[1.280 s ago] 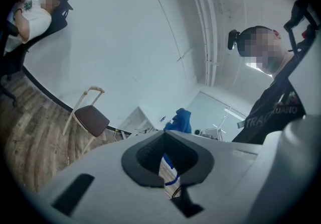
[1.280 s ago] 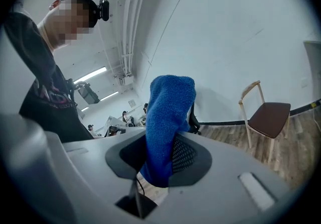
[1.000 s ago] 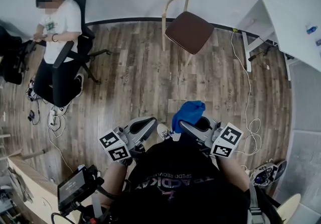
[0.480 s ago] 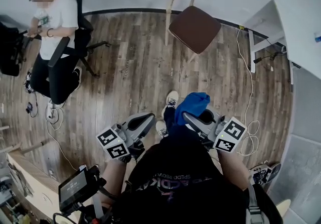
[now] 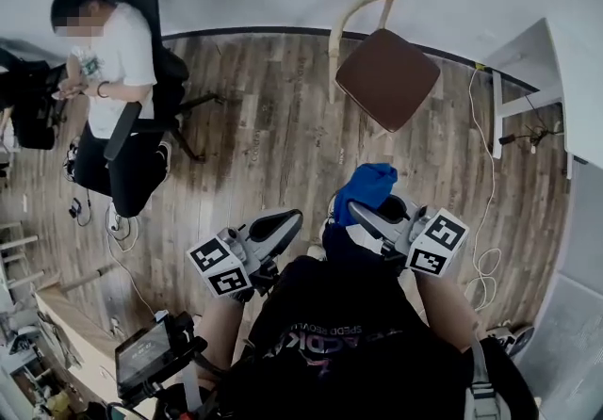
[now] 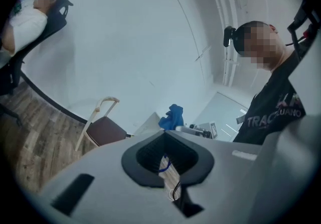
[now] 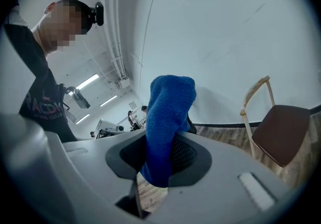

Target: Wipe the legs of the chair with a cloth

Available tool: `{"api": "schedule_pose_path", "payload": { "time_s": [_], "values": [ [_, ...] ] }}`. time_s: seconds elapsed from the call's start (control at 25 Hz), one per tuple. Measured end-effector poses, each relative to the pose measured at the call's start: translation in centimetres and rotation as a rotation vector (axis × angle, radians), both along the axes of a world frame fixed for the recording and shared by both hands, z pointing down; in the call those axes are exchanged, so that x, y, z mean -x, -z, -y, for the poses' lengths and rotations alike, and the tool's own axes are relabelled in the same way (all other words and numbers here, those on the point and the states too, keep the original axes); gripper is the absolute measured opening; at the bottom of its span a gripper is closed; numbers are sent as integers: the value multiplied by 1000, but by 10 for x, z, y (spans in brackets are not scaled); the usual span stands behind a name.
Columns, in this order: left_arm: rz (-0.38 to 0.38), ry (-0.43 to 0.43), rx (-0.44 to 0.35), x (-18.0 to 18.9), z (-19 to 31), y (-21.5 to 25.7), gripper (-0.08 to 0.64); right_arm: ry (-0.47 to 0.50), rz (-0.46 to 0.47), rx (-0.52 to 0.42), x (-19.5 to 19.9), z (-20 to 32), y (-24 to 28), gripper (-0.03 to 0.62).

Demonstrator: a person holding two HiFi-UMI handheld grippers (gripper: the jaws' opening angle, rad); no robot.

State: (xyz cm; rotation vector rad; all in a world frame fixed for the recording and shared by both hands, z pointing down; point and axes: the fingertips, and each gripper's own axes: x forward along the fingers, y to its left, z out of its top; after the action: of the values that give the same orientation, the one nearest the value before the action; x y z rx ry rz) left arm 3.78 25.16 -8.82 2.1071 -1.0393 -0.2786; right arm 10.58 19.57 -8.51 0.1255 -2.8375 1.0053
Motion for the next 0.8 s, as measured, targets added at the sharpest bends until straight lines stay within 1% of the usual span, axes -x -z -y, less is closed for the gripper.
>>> {"api": "schedule_pose_path", "payload": {
  "time_s": [0.12, 0.24, 0.4, 0.64, 0.8],
  "values": [
    [37, 13, -28, 5, 26, 12, -2, 26, -2, -5, 6, 23, 0, 101],
    [45, 16, -9, 15, 48, 12, -2, 23, 4, 14, 17, 48, -1, 101],
    [57, -25, 15, 42, 92, -1, -2, -3, -6, 40, 42, 93, -15, 101],
    [149, -150, -42, 61, 126, -32, -2, -73, -26, 22, 59, 124, -45, 101],
    [187, -254, -61, 93, 163, -57, -2, -151, -50, 72, 89, 152, -69, 101]
  ]
}}
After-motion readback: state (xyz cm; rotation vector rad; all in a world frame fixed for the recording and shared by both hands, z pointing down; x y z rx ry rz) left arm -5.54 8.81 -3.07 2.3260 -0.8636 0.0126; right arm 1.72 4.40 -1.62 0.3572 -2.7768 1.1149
